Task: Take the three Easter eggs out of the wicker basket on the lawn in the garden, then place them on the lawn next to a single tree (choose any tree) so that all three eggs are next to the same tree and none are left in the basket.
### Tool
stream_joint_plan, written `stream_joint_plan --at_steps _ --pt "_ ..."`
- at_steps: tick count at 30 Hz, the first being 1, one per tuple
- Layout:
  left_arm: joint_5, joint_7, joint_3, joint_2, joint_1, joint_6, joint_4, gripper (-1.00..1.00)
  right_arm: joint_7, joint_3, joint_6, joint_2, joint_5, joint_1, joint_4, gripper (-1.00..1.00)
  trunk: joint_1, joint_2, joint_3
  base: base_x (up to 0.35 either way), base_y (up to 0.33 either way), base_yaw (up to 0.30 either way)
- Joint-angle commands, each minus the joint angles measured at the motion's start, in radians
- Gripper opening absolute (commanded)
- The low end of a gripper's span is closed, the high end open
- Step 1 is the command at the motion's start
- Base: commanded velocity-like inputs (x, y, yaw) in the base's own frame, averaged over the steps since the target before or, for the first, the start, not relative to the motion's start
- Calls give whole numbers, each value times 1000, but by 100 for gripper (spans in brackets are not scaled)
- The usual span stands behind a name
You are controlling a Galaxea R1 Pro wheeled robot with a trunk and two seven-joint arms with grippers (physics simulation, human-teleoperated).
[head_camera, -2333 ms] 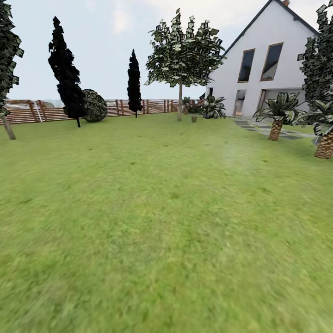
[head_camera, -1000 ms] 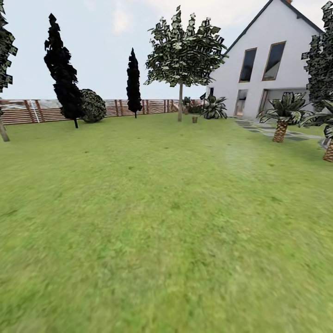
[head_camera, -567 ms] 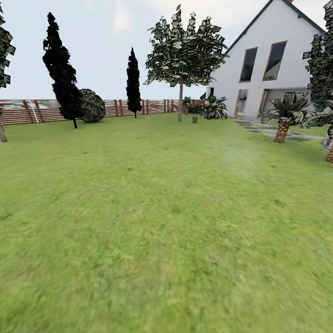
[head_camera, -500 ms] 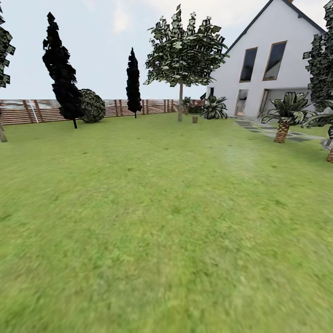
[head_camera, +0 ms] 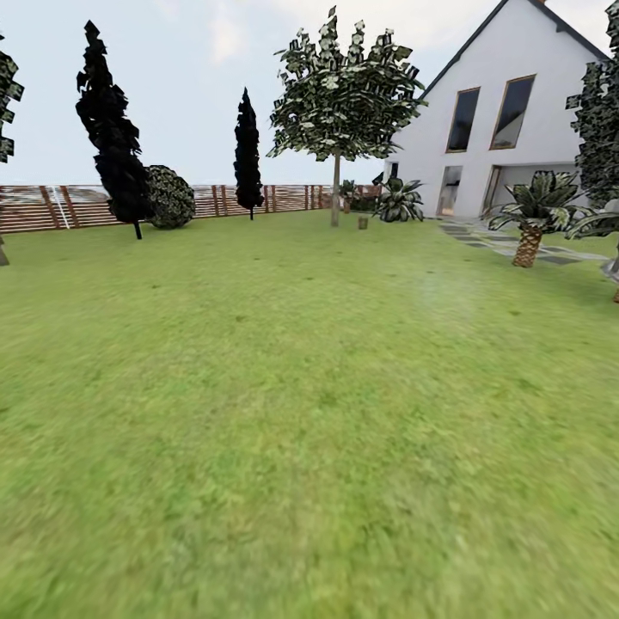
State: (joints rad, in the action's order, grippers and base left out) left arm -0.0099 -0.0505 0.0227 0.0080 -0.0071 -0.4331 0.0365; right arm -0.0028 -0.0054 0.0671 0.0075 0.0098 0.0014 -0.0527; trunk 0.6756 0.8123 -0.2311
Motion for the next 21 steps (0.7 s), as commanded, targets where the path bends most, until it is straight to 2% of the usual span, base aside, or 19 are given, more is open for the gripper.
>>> stream_joint_plan --at_steps 1,21 --pt "-1 -2 2 0 -1 -4 -1 100 0 -1 2 0 1 0 -1 100 1 1 -1 253 0 0" --pt "-1 -2 2 0 -1 -3 -1 100 0 -1 2 0 1 0 -1 100 1 1 -1 250 0 0"
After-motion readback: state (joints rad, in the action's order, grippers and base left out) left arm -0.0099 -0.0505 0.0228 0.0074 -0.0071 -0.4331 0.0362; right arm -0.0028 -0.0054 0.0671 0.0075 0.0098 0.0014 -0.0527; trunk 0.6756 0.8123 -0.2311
